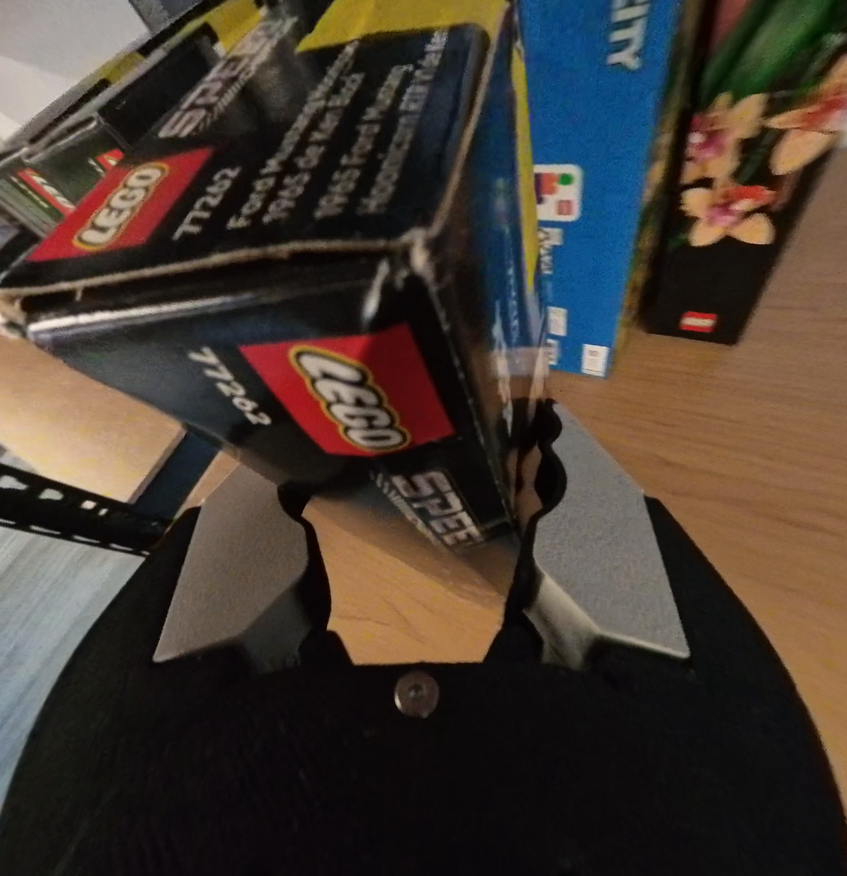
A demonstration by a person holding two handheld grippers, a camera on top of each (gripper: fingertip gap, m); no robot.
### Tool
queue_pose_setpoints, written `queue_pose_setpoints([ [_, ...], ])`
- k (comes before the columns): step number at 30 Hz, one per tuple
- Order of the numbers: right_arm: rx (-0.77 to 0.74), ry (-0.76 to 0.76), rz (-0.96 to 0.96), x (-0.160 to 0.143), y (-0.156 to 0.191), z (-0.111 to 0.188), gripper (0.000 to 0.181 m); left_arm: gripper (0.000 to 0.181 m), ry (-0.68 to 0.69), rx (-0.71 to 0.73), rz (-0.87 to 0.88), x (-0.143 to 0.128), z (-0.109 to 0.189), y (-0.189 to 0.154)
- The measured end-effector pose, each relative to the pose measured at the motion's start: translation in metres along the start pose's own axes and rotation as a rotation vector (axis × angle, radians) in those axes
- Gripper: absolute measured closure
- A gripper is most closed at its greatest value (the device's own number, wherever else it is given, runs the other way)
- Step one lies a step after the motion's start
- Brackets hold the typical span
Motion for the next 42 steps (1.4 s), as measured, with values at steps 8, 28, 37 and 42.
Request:
queue_pose_setpoints([
  [8, 0.254, 0.212, 0.323, -0.002, 0.011, -0.017, 0.082, 0.156, -0.024, 0.103, 0.166, -0.024, 0.013, -0.020],
  [28, 0.273, 0.370, 0.347, -0.007, -0.001, -0.055, 0.127, 0.161, 0.010, 0.168, 0.202, -0.045, 0.047, -0.054],
  [37, 0.196, 0.409, 0.107, -0.014, 0.015, -0.050, 0.124, 0.156, -0.034, 0.151, 0.157, -0.036, 0.073, -0.045],
  [42, 0.139, 0.432, -0.032, -0.012, 0.018, -0.047, 0.130, 0.156, -0.016, 0.119, 0.098, -0.039, 0.083, -0.028],
])
Point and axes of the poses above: each gripper's, where its closed fingertips meet, z back along the fingers, x out of its top, y = z × x across the jaws, the point moved 4 cm from there along z, back along the fingers, and after that the axes turned 3 degrees about -x, right-handed, at the moved point
